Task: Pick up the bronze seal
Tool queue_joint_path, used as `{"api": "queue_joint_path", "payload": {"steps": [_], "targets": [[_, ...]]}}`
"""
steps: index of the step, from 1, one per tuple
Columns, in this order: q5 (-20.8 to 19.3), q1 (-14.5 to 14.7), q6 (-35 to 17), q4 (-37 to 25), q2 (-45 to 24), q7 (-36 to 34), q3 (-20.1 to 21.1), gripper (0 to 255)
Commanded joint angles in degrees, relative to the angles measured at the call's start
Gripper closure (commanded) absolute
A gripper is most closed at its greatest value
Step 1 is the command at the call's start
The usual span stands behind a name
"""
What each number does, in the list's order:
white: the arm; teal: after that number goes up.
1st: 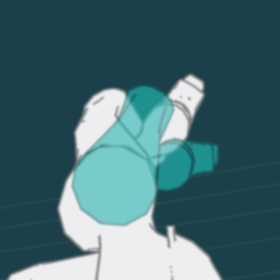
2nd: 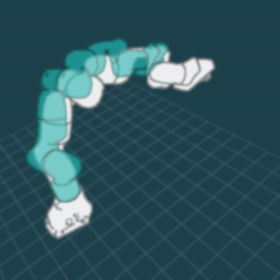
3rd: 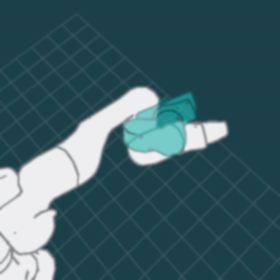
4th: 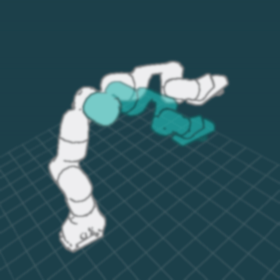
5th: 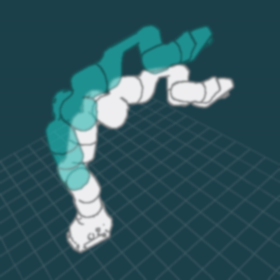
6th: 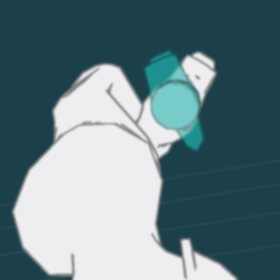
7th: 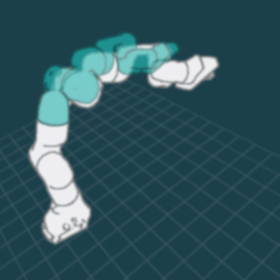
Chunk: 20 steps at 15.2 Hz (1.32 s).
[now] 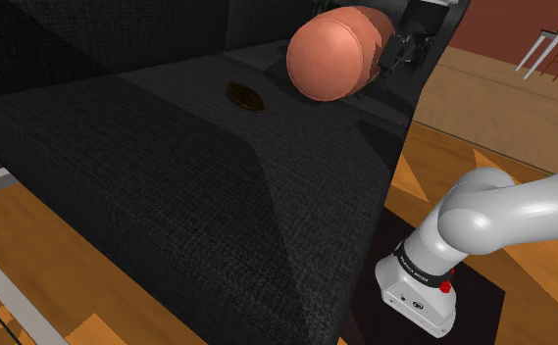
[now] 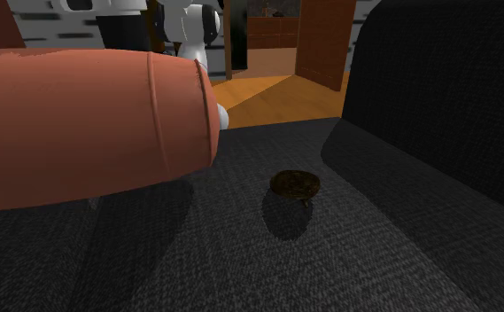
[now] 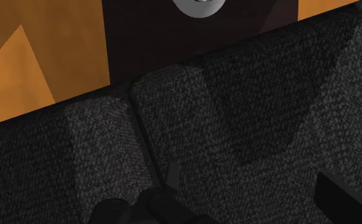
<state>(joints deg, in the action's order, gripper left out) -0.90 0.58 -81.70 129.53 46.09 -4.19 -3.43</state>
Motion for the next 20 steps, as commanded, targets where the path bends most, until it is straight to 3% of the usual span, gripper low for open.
{"api": "queue_joint_path", "payload": {"steps": [1,11,20], "targets": [[0.0,0.0,0.0,0.0,0.0,0.0,0.0,0],[6.7,3.2,-5.8,-9.1,-15.3,-9.4,8.4,0],[8.7,5.5,-8.5,-23.0,-31.7,-17.7,15.0,0]]}}
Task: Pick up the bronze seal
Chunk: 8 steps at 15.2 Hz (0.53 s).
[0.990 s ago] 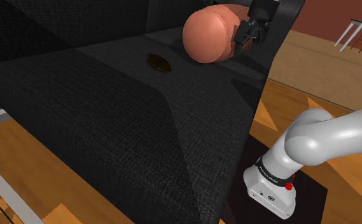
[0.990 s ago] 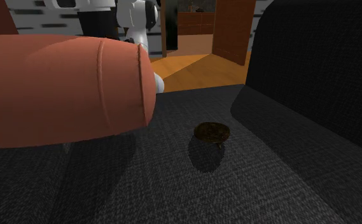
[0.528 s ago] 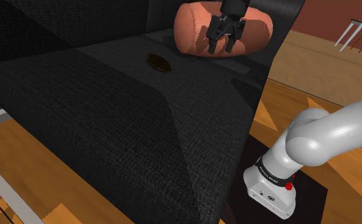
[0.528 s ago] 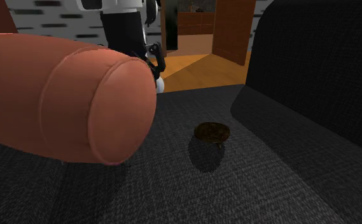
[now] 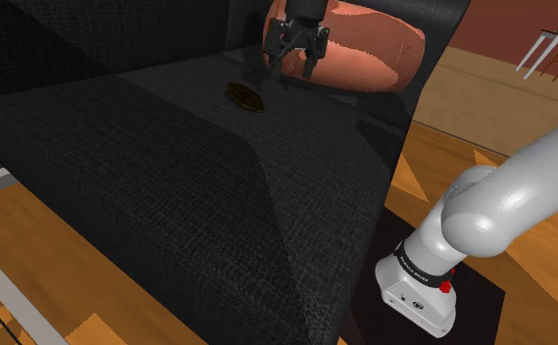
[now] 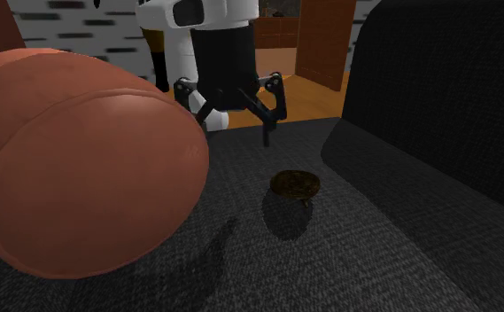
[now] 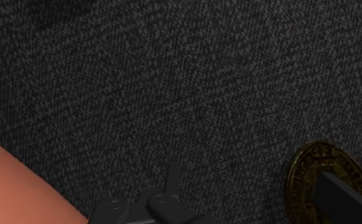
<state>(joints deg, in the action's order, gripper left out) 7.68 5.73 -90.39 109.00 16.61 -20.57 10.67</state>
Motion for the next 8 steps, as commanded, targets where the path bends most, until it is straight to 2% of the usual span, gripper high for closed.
{"api": "queue_joint_path", "payload": {"steps": [1,7,8], "targets": [[0.0,0.6,0.1,-4.4,-4.2,-2.3,1.5,0],[-1.5,2.8,0.7,-17.4,-16.6,-7.9,5.0,0],[-1.4,2.8,-0.1,-16.4,-16.4,-7.8,5.0,0]]}}
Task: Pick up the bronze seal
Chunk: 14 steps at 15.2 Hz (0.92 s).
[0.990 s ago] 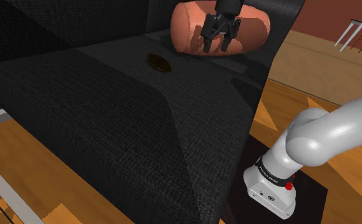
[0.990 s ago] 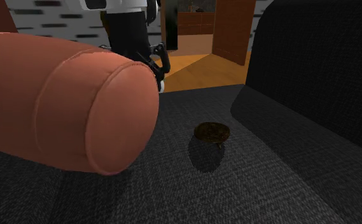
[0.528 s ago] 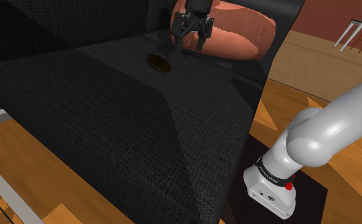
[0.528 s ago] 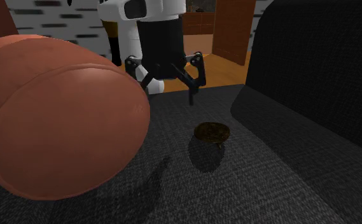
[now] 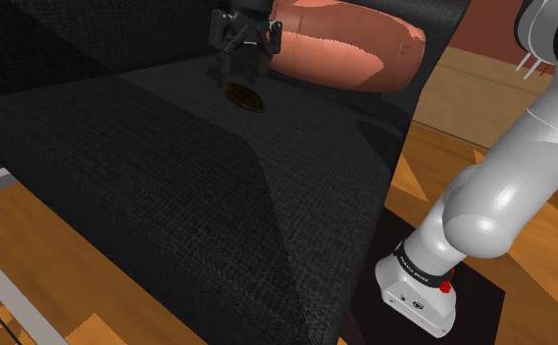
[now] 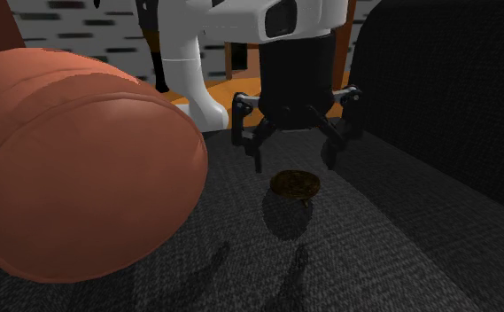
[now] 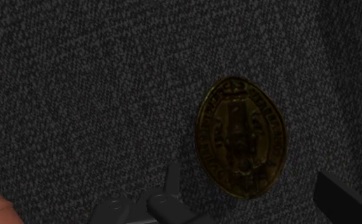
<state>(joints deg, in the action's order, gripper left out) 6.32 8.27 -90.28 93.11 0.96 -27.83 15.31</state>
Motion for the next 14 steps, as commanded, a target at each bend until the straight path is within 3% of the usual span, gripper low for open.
{"api": "queue_joint_path", "payload": {"steps": [1,8,9,14], "targets": [[0.0,0.3,-1.0,0.4,-0.6,-0.5,0.3,0],[0.2,0.3,-5.5,5.5,0.1,0.1,0.3,0],[0.2,0.2,-5.3,5.5,0.1,0.1,0.2,255],[0.2,0.2,-5.3,5.4,0.1,0.2,0.2,255]]}}
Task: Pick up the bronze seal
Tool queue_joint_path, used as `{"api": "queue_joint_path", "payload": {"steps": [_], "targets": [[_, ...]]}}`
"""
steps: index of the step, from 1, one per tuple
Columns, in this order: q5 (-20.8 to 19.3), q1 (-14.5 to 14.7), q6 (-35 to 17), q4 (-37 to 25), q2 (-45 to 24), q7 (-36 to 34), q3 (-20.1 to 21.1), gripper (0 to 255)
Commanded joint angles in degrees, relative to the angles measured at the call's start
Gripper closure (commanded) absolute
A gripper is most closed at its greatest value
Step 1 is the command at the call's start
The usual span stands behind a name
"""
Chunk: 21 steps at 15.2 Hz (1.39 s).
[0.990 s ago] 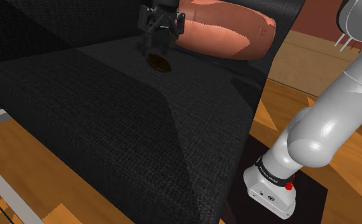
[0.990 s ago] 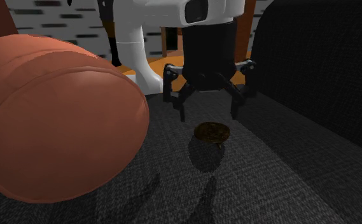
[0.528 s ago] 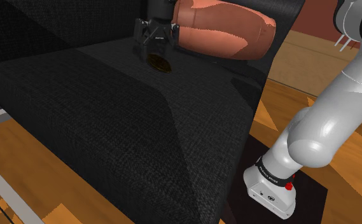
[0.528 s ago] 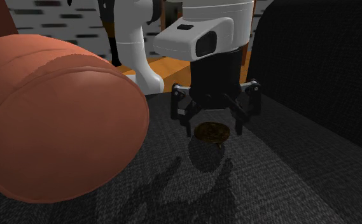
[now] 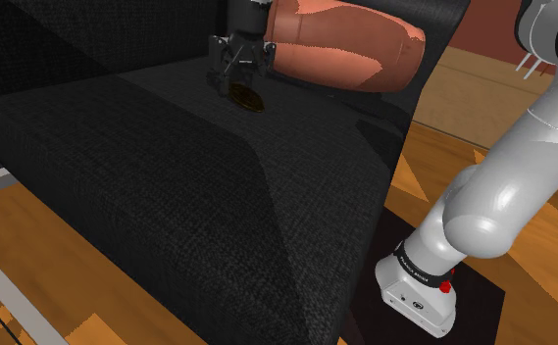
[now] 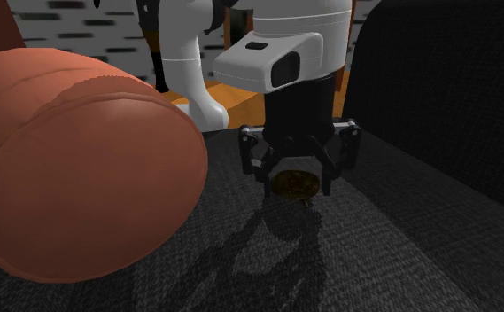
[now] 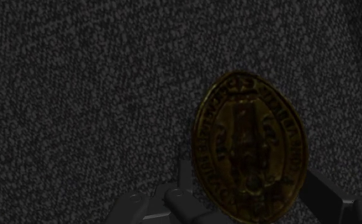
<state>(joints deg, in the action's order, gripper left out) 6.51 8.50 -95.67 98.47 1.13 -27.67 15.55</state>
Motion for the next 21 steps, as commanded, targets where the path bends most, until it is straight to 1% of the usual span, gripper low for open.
{"api": "queue_joint_path", "payload": {"steps": [1,4,12,19,21], "targets": [[0.0,0.0,0.0,0.1,0.0,0.0,0.0,255],[0.0,0.0,-0.1,0.2,-0.1,-0.1,0.0,255],[-0.3,0.1,6.3,-7.3,-1.2,-0.9,0.1,255],[-0.8,0.2,12.2,-15.1,-3.0,-1.8,0.2,255],[-0.8,0.2,12.3,-15.2,-3.1,-1.8,0.2,255]]}}
